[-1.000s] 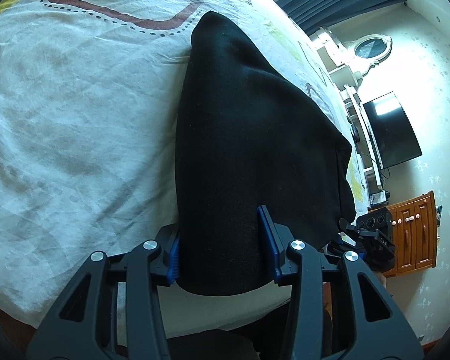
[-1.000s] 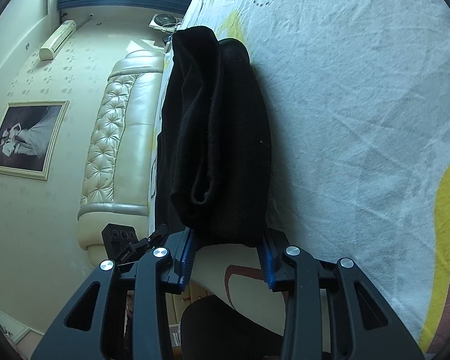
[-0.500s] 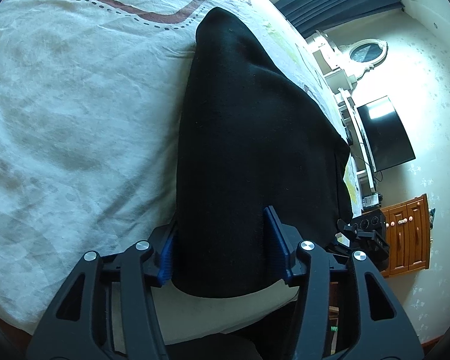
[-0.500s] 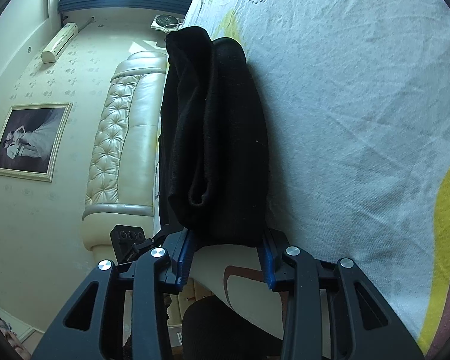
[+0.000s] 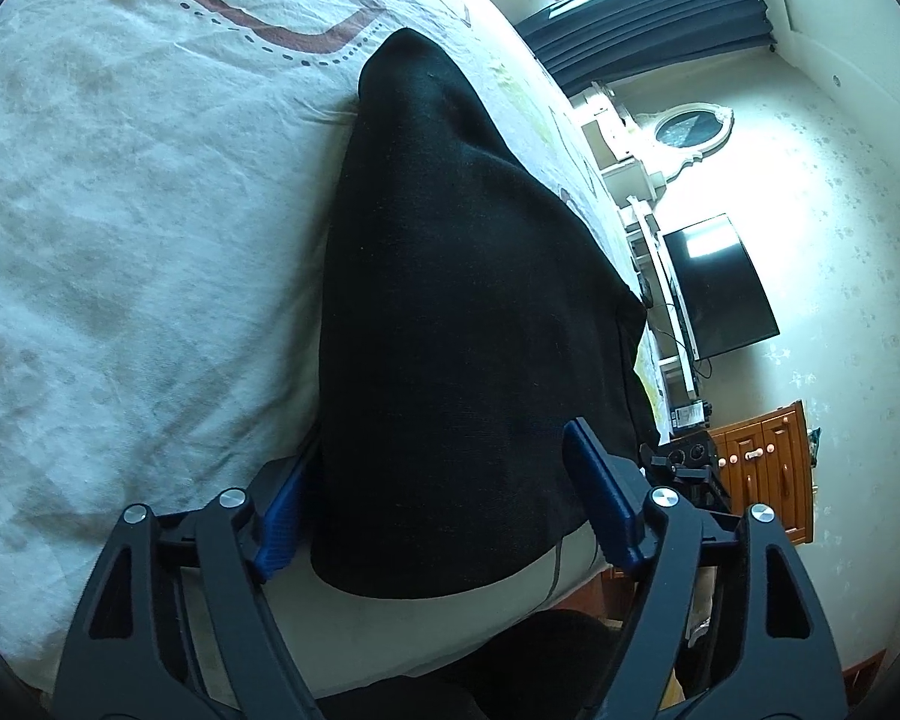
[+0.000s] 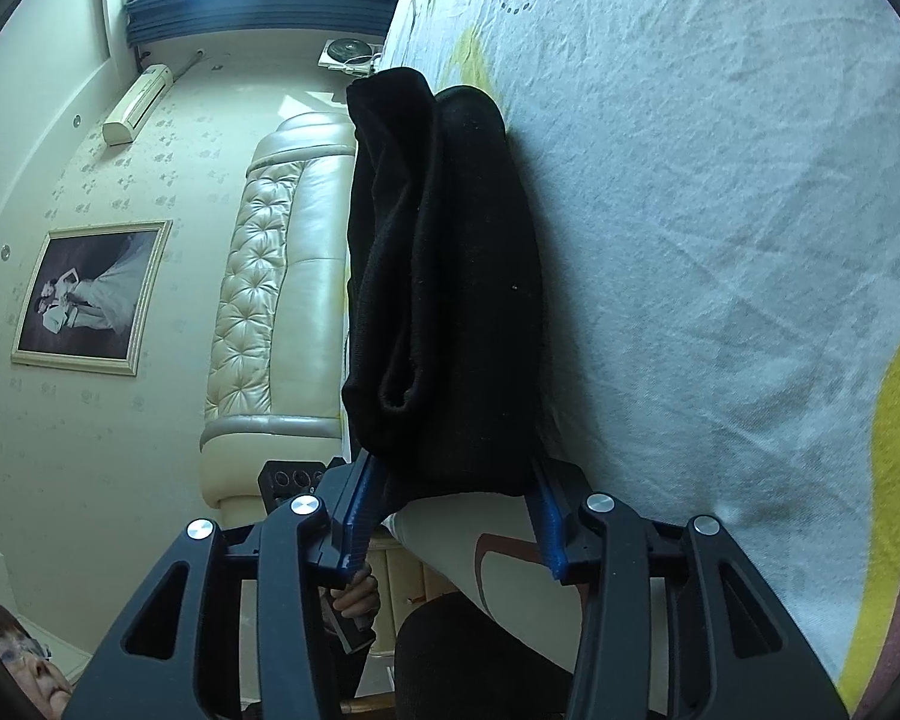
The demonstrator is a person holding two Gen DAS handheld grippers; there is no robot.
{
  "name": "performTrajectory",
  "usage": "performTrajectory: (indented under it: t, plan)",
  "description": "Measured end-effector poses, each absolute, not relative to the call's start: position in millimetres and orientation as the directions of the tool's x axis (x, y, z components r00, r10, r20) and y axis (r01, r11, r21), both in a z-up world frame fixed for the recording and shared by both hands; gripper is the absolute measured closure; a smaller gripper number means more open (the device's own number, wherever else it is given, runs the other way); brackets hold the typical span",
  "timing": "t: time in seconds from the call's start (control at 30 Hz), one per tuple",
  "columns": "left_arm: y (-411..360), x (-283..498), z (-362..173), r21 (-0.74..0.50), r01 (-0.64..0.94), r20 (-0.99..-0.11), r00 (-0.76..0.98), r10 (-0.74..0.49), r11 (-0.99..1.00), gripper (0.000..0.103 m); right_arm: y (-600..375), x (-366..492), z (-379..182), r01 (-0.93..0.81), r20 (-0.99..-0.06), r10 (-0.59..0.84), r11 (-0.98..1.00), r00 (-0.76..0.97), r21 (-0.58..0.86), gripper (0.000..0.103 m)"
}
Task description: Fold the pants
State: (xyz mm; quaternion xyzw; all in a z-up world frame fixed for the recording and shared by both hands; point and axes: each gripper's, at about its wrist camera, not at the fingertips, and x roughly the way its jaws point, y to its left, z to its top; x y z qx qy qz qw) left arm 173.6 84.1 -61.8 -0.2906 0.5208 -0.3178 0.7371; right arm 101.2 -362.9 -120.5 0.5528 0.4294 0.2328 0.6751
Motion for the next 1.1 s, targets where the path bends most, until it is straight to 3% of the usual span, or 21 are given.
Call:
performTrajectory:
  t: [0.2, 0.33, 0.43, 0.63, 0.8, 1.1]
  plan:
    - [75.7, 168.3, -49.8, -0.701, 0.159, -0.646, 0.272, -0.713, 0.696, 0.013, -360.6, 95.8, -110.5, 0.170, -0.374, 0.760, 0.337, 0.532, 0.926, 0.048]
    - [66.9, 156.8, -32.2, -0.592, 0.180, -0.719, 0.323, -0.616, 0.785, 0.011, -351.0, 88.2, -85.1, 0.145, -0.502, 0.683, 0.511, 0.530, 0.848, 0.028]
    - [56.4, 142.5, -13.4, -0.480, 0.200, -0.759, 0.393, -0.519, 0.854, 0.011, -342.4, 79.5, -64.6, 0.153, -0.641, 0.552, 0.682, 0.534, 0.715, 0.024]
    - [38.5, 109.9, 17.9, -0.301, 0.217, -0.766, 0.524, -0.371, 0.929, 0.010, -325.8, 60.9, -35.3, 0.219, -0.785, 0.265, 0.866, 0.560, 0.449, 0.021]
    - [28.7, 73.7, 30.9, -0.189, 0.226, -0.740, 0.607, -0.290, 0.956, 0.010, -303.5, 49.1, -22.0, 0.195, -0.805, 0.133, 0.935, 0.578, 0.295, 0.021]
    - [27.5, 47.2, 24.1, -0.162, 0.211, -0.735, 0.627, -0.260, 0.964, 0.010, -267.0, 21.2, -2.1, 0.117, -0.732, 0.059, 0.975, 0.679, 0.187, 0.021]
